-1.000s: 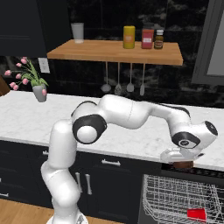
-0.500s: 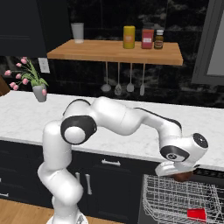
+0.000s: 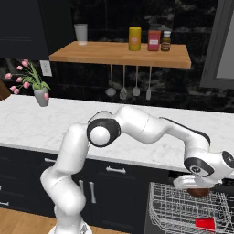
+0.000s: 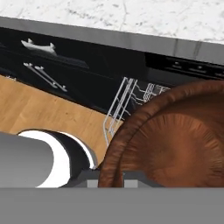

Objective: Pick up the cup and bowl from the counter, place them in the dishwasher, and close the dishwasher door.

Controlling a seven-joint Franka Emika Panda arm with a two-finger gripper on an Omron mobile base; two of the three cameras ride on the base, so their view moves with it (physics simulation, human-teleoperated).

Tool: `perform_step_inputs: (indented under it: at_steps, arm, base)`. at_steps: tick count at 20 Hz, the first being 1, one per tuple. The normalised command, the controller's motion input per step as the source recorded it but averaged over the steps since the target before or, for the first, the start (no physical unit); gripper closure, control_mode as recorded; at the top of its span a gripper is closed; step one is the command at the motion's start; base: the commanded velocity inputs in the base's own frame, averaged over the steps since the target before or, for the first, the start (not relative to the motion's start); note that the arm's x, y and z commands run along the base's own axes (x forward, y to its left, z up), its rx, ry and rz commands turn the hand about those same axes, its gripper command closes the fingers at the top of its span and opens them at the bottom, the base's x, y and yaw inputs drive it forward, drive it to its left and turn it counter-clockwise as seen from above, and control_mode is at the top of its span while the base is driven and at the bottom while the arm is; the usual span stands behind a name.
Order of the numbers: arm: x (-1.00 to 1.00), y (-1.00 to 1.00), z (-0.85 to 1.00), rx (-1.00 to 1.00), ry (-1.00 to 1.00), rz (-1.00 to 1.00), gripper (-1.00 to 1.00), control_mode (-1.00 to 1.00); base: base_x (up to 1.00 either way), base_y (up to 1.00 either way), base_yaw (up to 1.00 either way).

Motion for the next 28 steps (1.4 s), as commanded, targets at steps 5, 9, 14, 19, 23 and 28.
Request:
perform_step_inputs:
  at_steps: [5, 9, 14, 19, 23, 28]
  arm:
    - [0.00, -0.05, -0.74, 0.04, 0.00, 0.00, 1.00, -1.00]
    - [0.10, 0.00, -0.61, 0.00, 0.00, 0.00, 1.00, -1.00]
    - [0.22, 0.03, -0.69, -0.01, 0.04, 0.00, 1.00, -1.00]
    - [0.27, 0.26, -0.50, -0.06, 0.14, -0.04, 1.00, -1.00]
    - [0.39, 0.31, -0.39, -0.01, 0.16, -0.02, 1.00, -1.00]
    - [0.08, 0.16, -0.47, 0.00, 0.01, 0.00, 1.00, -1.00]
  base:
    - [0.00, 0.00, 0.00]
    - [0.00, 0.00, 0.00]
    - [0.00, 0.00, 0.00]
    - [0.00, 0.00, 0.00]
    - [0.00, 0.00, 0.00]
    - [0.00, 0.00, 0.00]
